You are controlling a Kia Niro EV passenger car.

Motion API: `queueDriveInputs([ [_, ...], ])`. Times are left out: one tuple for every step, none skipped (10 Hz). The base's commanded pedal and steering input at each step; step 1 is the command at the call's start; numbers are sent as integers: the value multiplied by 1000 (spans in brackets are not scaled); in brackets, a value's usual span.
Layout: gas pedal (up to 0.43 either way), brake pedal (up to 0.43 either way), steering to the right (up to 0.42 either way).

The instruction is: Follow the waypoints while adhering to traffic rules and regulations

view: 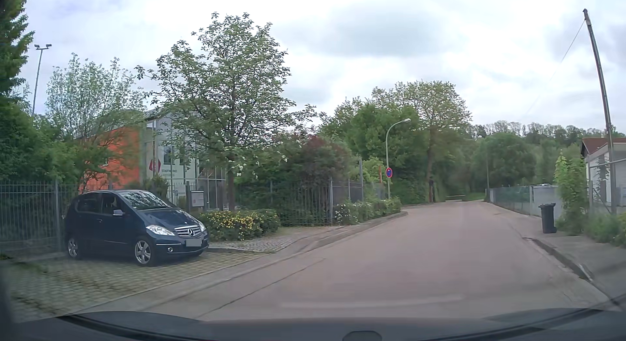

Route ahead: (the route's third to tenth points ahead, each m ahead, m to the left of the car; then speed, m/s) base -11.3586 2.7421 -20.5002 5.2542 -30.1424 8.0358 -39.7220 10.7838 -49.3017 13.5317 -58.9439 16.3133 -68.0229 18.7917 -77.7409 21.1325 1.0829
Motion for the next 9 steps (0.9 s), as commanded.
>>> queueDriveInputs([
  [28,0,-972],
  [28,0,-973],
  [28,0,-973],
  [28,0,-972],
  [28,0,-973],
  [28,0,-972],
  [28,0,-973],
  [28,0,-973],
  [28,0,-972],
])
